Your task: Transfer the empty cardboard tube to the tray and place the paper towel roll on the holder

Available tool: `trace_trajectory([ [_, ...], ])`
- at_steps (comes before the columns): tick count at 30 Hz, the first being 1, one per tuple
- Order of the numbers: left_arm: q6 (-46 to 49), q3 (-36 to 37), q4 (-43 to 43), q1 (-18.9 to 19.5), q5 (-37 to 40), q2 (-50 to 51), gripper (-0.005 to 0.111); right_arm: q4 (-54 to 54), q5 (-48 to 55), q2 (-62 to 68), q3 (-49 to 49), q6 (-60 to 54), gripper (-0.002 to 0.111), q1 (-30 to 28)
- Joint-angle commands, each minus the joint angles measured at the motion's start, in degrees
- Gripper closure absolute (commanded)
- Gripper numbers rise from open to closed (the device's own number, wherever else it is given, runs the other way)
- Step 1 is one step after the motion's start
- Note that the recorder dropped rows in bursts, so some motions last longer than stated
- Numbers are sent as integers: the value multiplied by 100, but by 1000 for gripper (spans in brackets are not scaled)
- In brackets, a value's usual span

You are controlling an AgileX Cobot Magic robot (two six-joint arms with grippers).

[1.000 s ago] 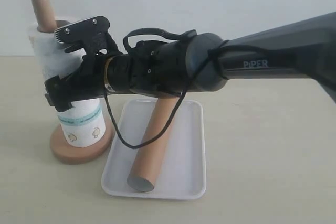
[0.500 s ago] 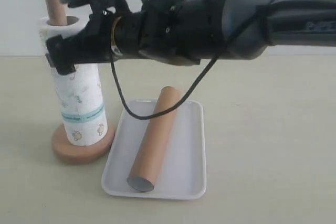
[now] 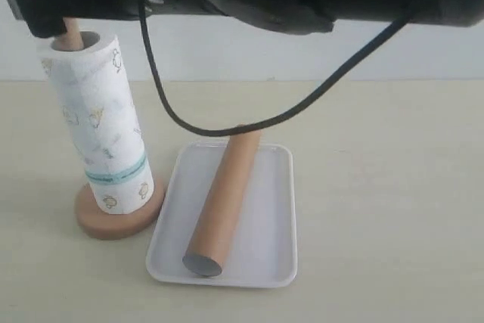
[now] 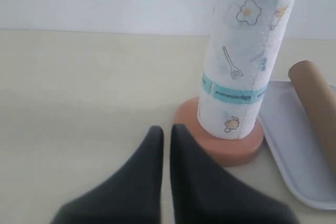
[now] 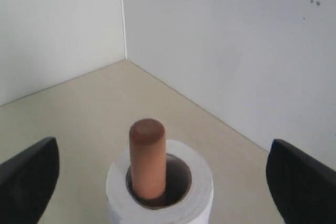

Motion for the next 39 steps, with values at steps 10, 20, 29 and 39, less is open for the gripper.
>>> trace_trajectory([
  [10, -43, 21, 4, -29, -16, -23, 102, 107, 1131, -1421, -1, -172, 4, 23],
  [20, -43, 21, 4, -29, -16, -23, 102, 296, 2523, -2395, -1, -775, 4, 458],
  [29, -43, 21, 4, -29, -16, -23, 102, 296, 4072, -3138, -1, -1649, 4, 556],
  [39, -43, 21, 4, -29, -16, -23, 102, 371, 6269, -3173, -1, -2620, 24, 556],
])
